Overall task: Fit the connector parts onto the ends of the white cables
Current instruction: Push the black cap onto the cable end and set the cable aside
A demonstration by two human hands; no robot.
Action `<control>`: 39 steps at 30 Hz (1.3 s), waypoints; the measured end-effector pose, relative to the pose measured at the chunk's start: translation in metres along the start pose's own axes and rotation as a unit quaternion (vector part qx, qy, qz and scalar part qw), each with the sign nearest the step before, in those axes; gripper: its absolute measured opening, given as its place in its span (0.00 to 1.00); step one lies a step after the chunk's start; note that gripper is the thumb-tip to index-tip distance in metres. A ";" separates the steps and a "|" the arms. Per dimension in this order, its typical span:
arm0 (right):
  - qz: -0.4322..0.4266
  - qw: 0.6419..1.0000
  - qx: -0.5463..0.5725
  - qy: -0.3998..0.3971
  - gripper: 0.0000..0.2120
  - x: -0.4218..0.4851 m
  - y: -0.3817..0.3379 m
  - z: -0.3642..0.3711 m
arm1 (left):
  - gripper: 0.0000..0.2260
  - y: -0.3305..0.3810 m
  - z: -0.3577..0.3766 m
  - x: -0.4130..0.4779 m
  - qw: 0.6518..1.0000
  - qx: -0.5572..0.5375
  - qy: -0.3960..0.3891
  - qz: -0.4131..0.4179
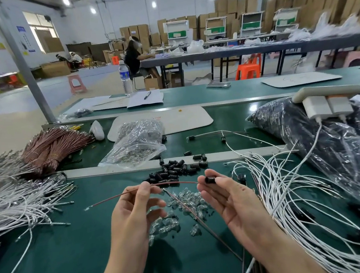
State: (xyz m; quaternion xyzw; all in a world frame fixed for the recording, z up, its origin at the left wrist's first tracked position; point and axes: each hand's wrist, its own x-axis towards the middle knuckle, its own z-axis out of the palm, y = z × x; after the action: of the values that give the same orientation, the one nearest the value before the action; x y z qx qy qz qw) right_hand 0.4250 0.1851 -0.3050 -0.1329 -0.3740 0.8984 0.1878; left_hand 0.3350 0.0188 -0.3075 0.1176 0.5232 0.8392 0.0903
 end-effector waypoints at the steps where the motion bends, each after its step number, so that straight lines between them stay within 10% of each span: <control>1: 0.003 1.000 -0.001 0.000 0.12 -0.001 0.000 0.000 | 0.06 0.000 0.000 0.000 1.000 0.001 0.001 -0.001; 39: 0.023 0.989 0.136 -0.058 0.12 -0.008 -0.001 0.008 | 0.12 -0.004 0.004 -0.005 0.997 0.068 -0.046 0.003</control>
State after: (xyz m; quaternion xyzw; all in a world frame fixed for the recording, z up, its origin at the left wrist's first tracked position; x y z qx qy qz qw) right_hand 0.4294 0.1772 -0.2986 -0.0624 -0.2558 0.9512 0.1608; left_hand 0.3411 0.0229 -0.3102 0.1636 0.5742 0.7955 0.1033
